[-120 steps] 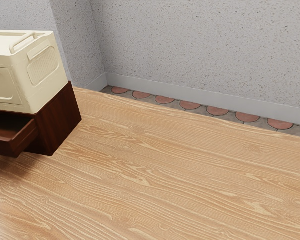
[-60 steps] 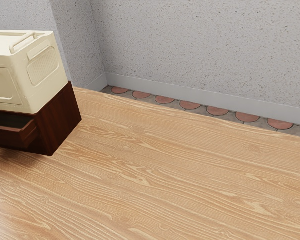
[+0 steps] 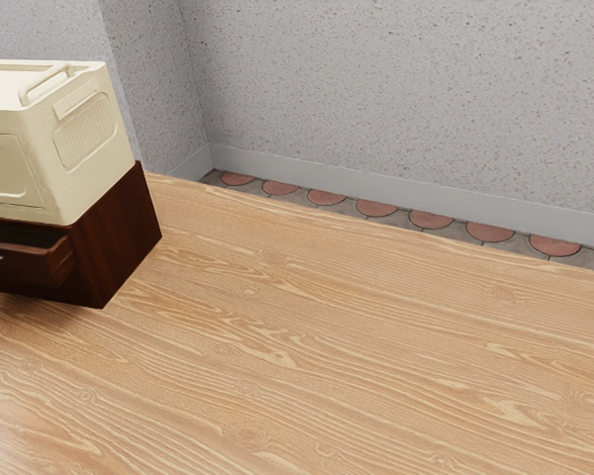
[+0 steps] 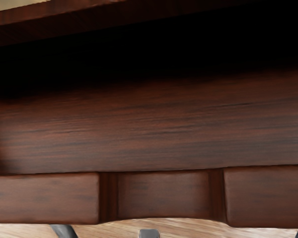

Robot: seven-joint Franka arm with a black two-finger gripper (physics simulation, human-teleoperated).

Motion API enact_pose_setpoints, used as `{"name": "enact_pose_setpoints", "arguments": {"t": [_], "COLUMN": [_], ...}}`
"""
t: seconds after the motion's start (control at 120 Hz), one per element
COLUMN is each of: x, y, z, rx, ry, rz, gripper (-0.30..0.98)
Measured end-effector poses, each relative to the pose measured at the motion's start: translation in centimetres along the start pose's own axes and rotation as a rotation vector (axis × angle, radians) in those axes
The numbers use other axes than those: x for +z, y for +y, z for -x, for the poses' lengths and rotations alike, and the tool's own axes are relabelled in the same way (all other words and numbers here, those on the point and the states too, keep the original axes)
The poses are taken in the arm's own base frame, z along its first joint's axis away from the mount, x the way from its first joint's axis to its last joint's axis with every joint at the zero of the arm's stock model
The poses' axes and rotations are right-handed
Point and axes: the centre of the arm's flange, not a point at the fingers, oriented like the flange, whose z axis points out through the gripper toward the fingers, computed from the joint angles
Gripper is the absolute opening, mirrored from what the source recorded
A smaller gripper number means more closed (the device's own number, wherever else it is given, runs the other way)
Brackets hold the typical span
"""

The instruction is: Push the drawer handle with one arm to close the drawer

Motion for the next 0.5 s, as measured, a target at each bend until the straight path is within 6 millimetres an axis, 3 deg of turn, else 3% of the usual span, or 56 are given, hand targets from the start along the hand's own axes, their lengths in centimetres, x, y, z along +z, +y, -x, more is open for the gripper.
{"name": "enact_pose_setpoints", "arguments": {"t": [0.5], "x": [0.5], "y": [-0.3], "z": [-3.0], "rx": [0.017], "ry": [0.03], "rz": [-0.011], "gripper": [-0.1]}}
